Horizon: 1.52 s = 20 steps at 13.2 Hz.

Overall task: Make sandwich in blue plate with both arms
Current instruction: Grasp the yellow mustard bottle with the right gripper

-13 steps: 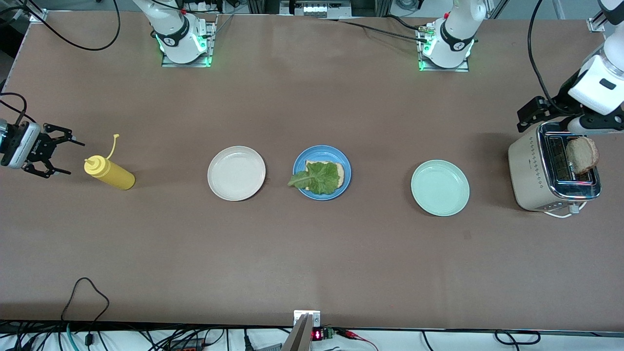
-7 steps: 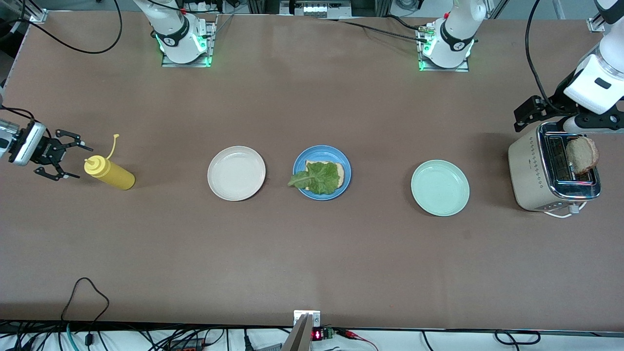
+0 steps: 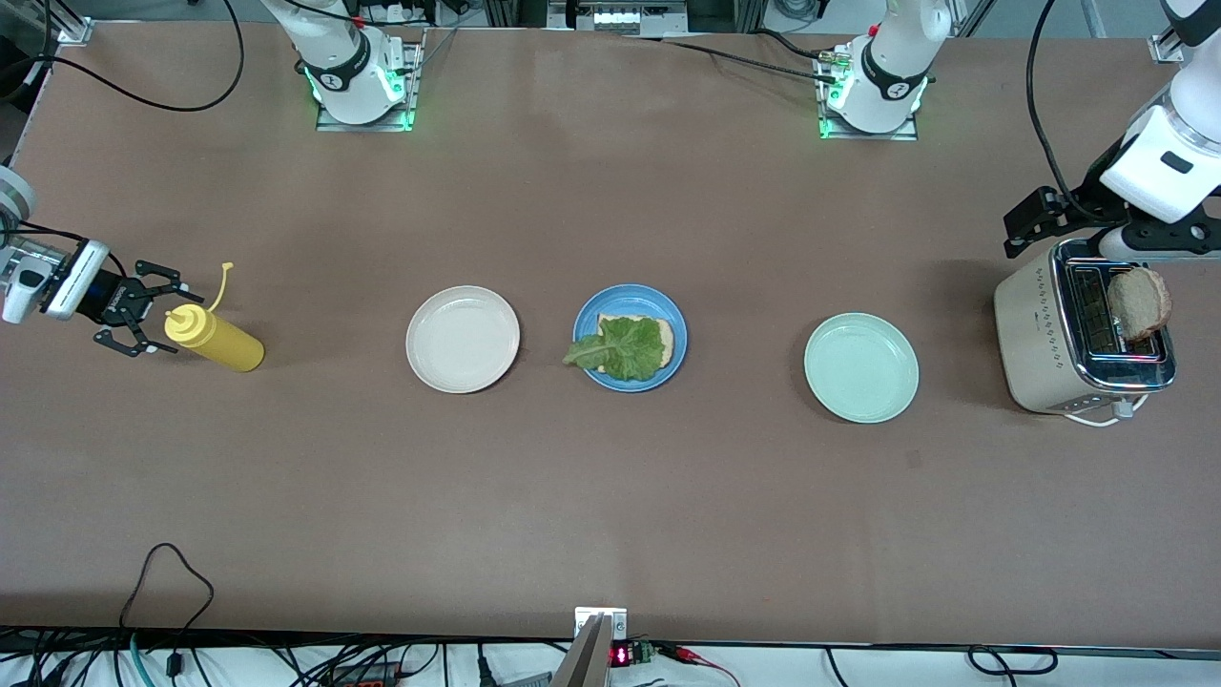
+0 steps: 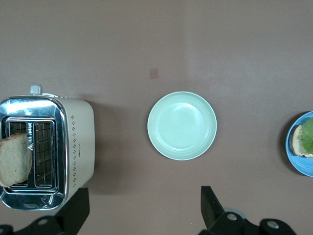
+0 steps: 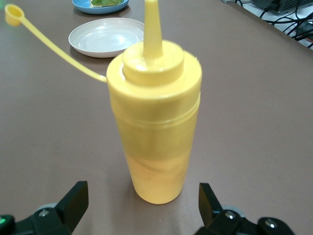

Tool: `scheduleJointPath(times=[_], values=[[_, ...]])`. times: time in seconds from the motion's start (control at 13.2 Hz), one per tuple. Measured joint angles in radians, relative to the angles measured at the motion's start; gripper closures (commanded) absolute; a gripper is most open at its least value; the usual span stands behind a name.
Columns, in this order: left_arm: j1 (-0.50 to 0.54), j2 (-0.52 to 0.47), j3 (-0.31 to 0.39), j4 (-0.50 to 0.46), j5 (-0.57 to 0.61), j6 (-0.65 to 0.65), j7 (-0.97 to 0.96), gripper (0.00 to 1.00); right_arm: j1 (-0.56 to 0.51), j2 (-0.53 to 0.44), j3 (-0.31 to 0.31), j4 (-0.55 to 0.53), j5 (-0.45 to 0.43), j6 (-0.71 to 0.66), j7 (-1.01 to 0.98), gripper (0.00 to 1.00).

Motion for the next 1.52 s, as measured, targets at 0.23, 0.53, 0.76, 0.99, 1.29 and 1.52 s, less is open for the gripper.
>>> scheduleJointPath(times=[0.23,0.53,0.76,0.99,1.29,1.52], values=[[0.000,0.000,-0.004,0.000,0.000,0.000,0.000,0.00,-0.002,0.036,0.002,0.028,0.023,-0.023,-0.032,0.00],[0.003,0.000,-0.004,0.000,0.000,0.001,0.000,0.00,-0.002,0.077,0.007,0.043,0.050,-0.031,-0.049,0.00],[0.004,0.000,-0.004,0.000,0.000,0.001,0.000,0.00,-0.002,0.090,0.026,0.044,0.063,-0.033,-0.052,0.00],[0.006,0.000,-0.004,0.000,0.000,0.001,0.000,0.00,-0.002,0.100,0.045,0.046,0.082,-0.033,-0.052,0.00],[0.006,0.000,-0.004,0.000,0.000,0.001,0.000,0.00,-0.001,0.112,0.062,0.046,0.084,-0.032,-0.052,0.06],[0.006,0.000,-0.004,0.000,0.000,0.001,0.000,0.00,0.005,0.113,0.079,0.047,0.086,-0.015,-0.050,0.63]])
